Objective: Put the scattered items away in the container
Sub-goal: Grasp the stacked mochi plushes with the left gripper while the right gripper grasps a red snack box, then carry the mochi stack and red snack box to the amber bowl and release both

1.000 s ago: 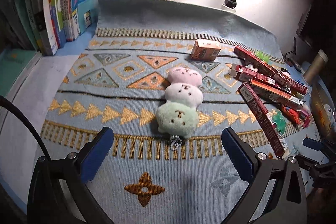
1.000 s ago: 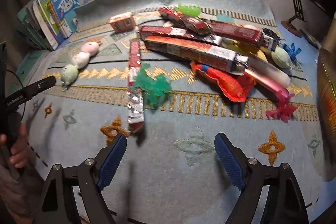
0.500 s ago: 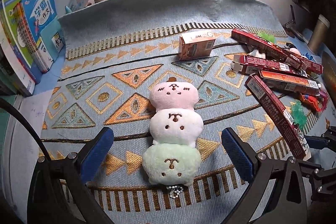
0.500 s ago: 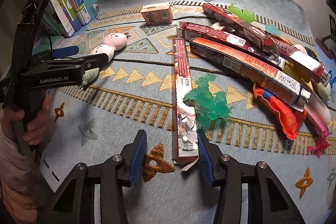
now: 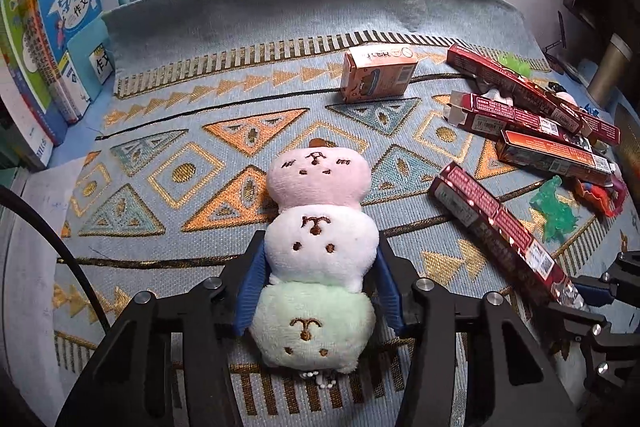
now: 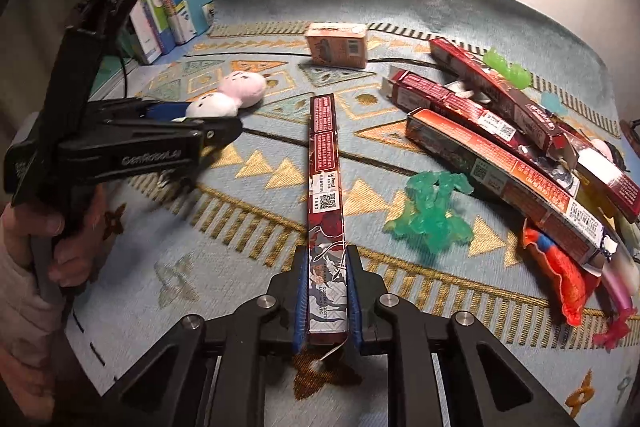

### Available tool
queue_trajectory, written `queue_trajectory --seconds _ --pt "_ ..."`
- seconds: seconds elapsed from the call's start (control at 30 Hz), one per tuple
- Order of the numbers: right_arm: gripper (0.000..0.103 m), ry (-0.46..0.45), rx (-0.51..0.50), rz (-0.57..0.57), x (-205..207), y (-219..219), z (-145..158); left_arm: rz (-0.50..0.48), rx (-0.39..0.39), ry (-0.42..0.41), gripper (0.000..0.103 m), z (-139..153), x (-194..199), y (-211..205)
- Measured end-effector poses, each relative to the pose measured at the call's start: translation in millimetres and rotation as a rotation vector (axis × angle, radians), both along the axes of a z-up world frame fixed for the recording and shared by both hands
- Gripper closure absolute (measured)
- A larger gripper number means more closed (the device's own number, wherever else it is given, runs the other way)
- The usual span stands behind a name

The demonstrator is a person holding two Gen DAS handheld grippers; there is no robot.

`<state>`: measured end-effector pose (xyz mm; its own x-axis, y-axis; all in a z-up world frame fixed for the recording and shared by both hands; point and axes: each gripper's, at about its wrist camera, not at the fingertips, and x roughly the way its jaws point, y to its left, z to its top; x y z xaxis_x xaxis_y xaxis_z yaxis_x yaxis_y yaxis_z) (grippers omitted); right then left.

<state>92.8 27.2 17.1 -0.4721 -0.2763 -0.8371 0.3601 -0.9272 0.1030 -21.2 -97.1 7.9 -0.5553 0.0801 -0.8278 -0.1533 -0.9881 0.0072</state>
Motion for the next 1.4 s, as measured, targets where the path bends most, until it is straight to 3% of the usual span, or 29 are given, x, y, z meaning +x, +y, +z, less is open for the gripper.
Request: queue_trajectory --seconds 0.1,0.23,0.3,0.37,0.5,0.57,0.7,0.8,1.0,1.17,1.4 --pt "0.087 -0.002 0.024 0.099 27 -5 3 -0.013 -0.011 0.002 0.056 2 21 0" --pt "0.083 0.016 0.072 0.1 34 -11 7 -0.019 -0.002 0.021 0.056 5 40 0" --pt "0.068 -0.005 0.059 0.097 22 -14 5 -0.025 0.004 0.024 0.055 5 41 0" --pt "0.066 -0.016 0.077 0.081 10 -19 -1 -0.019 0.017 0.007 0.055 3 37 0" --pt "0.069 0.02 0.103 0.07 -2 -27 -5 -0.018 0.018 0.006 0.055 0 34 1" --pt "0.086 0.03 0.093 0.07 1 -28 -6 -0.012 0.006 0.005 0.056 0 34 3" --pt "0.086 0.04 0.047 0.051 11 -19 -2 -0.05 0.01 0.036 0.057 12 46 13" --pt "0.086 0.051 -0.037 0.009 22 3 14 -0.063 0.045 0.061 0.057 28 55 21" --pt "0.086 0.164 -0.142 -0.154 54 73 68 -0.146 0.147 0.136 0.057 75 67 59" --pt "0.086 0.286 -0.14 -0.345 87 150 113 -0.268 0.196 0.223 0.057 120 71 120" --pt "0.086 0.374 -0.109 -0.637 129 266 150 -0.453 0.248 0.239 0.057 148 61 233"
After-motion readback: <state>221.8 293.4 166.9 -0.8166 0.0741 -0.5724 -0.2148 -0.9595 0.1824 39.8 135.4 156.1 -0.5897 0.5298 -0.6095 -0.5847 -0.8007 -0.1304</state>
